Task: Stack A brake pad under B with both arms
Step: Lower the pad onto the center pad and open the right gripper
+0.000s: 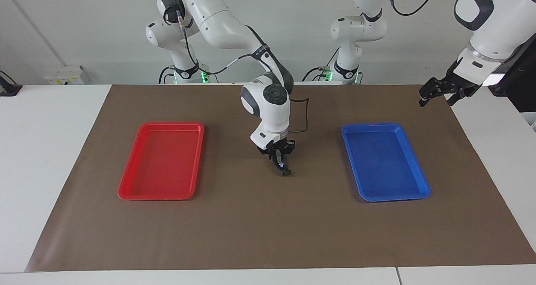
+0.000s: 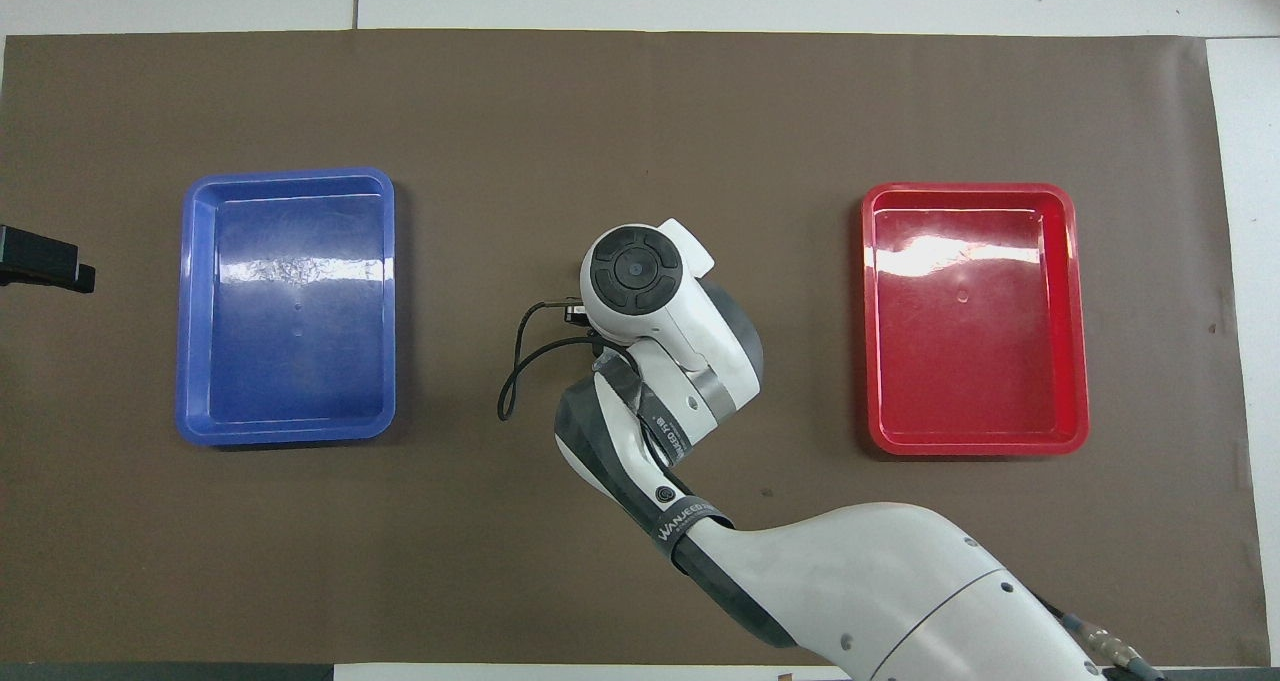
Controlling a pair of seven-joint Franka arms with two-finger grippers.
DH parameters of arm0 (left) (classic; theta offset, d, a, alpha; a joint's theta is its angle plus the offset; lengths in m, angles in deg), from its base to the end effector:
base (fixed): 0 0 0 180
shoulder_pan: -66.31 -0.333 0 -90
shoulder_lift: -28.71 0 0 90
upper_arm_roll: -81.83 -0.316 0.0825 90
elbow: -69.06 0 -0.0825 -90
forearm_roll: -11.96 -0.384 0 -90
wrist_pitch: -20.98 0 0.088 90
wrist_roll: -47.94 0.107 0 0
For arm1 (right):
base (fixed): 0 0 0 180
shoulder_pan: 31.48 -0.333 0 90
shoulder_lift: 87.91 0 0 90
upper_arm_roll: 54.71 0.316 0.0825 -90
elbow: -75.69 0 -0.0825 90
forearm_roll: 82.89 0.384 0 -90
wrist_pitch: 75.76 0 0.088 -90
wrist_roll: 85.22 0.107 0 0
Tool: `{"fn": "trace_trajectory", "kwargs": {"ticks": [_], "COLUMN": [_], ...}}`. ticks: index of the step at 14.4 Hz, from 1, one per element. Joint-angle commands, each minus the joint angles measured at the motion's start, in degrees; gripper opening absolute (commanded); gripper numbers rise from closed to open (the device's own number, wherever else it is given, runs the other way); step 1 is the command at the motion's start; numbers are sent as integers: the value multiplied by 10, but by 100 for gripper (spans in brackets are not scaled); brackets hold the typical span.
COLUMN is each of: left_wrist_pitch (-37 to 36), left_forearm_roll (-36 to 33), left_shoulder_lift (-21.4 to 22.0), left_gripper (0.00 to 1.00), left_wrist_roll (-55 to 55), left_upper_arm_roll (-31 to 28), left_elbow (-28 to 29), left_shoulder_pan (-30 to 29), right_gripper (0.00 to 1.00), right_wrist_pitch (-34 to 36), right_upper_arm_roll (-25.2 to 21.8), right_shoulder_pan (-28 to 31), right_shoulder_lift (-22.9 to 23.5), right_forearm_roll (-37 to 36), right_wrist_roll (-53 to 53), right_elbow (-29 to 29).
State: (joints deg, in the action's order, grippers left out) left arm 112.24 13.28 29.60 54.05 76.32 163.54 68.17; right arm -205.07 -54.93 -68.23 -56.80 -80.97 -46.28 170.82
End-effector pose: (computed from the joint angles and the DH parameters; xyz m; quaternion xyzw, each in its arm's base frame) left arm 0.5486 0.0330 0.5980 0.9995 -0.0210 -0.0193 0.0139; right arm 0.5505 0.4093 0.2983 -0.9991 0.0310 -0.0137 0.0261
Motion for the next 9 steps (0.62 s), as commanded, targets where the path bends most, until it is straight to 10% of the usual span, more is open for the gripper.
{"fn": "trace_trajectory", "kwargs": {"ticks": [1,9], "left_wrist_pitch": [9,10], "left_forearm_roll": [-17,-22], "left_shoulder_lift": [16,19], "left_gripper": [100,100], "left_wrist_roll": [6,5], "left_upper_arm_roll": [5,10], "left_elbow": [14,19], "left_shoulder_pan": [3,7], "right_gripper": [100,100], "right_wrist_pitch": [-42,39], "right_upper_arm_roll": [0,-8], "right_shoulder_pan": [0,43], "right_shoulder_lift": [-10,-87], "right_forearm_roll": [-9,-38], "right_wrist_roll": [18,11], "right_elbow": [33,29]}}
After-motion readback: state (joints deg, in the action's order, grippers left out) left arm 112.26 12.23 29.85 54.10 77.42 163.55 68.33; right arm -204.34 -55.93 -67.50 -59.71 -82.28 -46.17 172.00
